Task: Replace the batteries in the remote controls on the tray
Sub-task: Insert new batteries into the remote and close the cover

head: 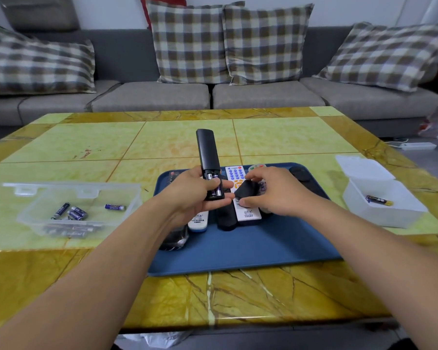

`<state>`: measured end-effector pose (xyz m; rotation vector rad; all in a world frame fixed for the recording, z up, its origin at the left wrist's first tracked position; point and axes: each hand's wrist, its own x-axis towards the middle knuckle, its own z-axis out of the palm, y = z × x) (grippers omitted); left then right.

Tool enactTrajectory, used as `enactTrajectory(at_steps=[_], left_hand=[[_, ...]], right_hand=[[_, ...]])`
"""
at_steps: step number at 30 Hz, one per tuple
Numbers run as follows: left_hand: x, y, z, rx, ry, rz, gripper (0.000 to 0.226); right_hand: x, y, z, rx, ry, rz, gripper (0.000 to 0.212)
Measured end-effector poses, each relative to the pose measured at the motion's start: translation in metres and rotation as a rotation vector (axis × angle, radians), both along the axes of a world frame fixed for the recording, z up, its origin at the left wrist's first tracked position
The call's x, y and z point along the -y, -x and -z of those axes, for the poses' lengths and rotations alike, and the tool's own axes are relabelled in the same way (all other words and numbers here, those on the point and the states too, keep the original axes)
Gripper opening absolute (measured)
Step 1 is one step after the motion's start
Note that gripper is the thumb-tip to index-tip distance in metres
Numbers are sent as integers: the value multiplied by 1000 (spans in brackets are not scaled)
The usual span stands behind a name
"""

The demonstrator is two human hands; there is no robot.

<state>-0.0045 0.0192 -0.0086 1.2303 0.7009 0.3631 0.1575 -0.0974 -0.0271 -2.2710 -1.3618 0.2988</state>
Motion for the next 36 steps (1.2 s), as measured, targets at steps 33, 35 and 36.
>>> enactTrajectory(at_steps=[33, 35, 36], left_hand=[[40, -20, -24, 544, 467, -111, 37], [40, -20, -23, 532, 431, -92, 43], [40, -20, -21, 527, 412, -88, 45]], right_hand=[[16, 54, -38, -1188, -509, 254, 23], [17, 52, -37, -1241, -478, 237, 40], [18, 51, -37, -1252, -470, 231, 44]])
